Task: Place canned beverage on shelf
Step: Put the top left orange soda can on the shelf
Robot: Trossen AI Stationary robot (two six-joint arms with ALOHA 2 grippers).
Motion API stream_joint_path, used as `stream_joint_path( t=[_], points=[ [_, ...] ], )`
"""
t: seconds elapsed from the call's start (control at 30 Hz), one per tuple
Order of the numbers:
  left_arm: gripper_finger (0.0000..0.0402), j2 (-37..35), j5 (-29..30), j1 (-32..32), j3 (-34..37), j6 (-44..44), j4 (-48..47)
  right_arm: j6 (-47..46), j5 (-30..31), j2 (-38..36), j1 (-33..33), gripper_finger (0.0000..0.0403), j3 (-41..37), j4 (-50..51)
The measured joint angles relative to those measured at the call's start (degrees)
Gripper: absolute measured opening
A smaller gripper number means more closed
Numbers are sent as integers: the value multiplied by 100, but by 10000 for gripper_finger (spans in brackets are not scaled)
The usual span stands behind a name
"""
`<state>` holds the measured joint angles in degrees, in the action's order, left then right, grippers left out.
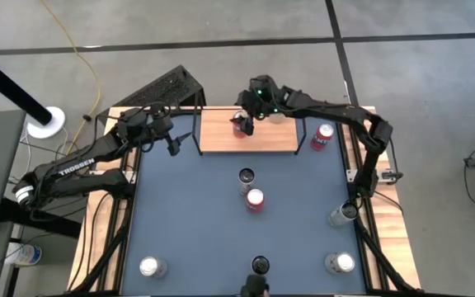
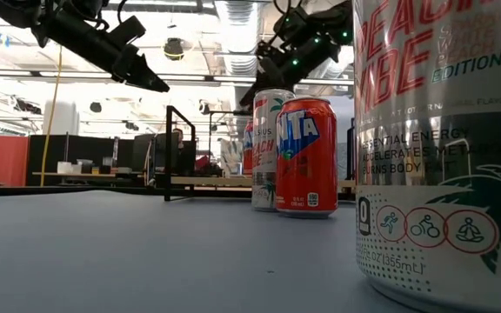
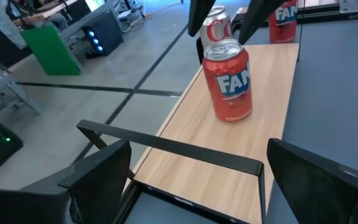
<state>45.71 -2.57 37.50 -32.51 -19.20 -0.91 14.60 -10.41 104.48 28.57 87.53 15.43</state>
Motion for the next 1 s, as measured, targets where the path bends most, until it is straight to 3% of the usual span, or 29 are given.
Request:
stream_joint_path(
  t=[0.4,0.63,0.8,1.0],
  points=[
    [364,1,-9,0,0,-24,87,-125,27,-15,-507,303,-11,-166],
    [364,3,-9,0,0,-26,85,-259,442,-15,-837,271,-84,-358],
    [364,3,-9,0,0,-26,86,-275,452,-15,-934,225,-84,-199],
    [364,3,-8,0,0,-26,83,-493,452,-17,-948,130,-364,-492]
  ],
)
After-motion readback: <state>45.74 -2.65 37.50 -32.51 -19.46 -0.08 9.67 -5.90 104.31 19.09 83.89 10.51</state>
